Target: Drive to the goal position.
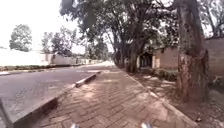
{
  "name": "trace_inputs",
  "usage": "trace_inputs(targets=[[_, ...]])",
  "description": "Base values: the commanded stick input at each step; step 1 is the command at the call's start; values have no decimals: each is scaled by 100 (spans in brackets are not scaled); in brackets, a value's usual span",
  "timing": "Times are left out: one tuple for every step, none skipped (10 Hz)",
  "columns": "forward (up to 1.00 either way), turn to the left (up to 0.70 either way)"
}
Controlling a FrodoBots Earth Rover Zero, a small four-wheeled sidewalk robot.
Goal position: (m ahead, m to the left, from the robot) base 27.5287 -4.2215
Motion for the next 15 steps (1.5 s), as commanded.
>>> trace_inputs(targets=[[50,0],[50,0],[50,0],[50,0],[50,0],[50,0],[50,0],[50,0],[50,0],[50,0],[50,0],[50,0],[50,0],[50,0],[50,0]])
